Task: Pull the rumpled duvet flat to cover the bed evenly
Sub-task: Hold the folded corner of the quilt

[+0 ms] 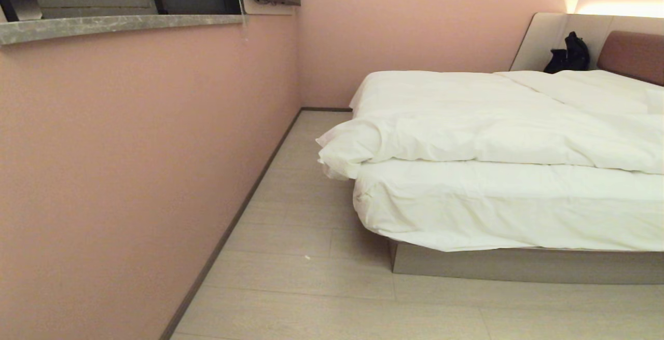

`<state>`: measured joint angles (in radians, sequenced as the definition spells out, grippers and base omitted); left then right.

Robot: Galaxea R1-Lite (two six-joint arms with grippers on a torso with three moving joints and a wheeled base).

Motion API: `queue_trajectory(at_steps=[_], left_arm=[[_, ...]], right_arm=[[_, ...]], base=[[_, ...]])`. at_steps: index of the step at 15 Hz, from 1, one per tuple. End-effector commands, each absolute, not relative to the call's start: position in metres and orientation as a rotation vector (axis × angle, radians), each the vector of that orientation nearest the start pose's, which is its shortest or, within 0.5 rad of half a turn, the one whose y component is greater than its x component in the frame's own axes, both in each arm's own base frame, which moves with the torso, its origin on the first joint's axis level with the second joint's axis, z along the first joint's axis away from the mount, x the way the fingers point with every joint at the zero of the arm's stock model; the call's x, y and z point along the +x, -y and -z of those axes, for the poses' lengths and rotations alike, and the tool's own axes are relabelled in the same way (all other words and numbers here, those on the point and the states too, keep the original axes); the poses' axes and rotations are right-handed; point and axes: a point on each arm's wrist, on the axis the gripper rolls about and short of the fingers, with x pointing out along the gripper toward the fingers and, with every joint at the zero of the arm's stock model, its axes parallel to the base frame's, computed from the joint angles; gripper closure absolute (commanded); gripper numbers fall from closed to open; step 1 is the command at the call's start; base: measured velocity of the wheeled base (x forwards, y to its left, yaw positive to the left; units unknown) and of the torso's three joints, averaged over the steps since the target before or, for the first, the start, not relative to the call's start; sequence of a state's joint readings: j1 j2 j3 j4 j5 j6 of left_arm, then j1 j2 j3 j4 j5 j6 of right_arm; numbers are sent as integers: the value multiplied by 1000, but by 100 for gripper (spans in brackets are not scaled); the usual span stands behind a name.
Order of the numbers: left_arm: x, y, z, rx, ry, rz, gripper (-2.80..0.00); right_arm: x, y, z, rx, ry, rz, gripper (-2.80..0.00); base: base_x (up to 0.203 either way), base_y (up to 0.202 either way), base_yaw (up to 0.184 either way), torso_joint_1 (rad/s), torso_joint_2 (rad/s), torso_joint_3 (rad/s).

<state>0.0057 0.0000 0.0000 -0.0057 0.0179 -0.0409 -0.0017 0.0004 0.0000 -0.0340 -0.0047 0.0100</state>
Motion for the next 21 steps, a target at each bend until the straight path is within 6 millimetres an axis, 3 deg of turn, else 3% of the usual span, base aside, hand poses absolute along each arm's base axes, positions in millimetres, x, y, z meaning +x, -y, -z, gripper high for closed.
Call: queue_trajectory(at_steps=[1, 9, 21], left_arm=[[-23, 0, -76, -41, 8, -24, 0], [-23, 0, -76, -44, 8, -26, 0], [-23, 0, -76, -46, 8, -26, 0]], right_arm=[[-23, 0, -79, 11, 35, 6, 0], [-23, 0, -79, 11, 35, 6, 0], [-23, 0, -79, 11, 35, 6, 0]], base=[[0, 0, 0, 0, 0, 0], [0, 0, 0, 0, 0, 0], [190, 0, 1, 5, 1, 2]])
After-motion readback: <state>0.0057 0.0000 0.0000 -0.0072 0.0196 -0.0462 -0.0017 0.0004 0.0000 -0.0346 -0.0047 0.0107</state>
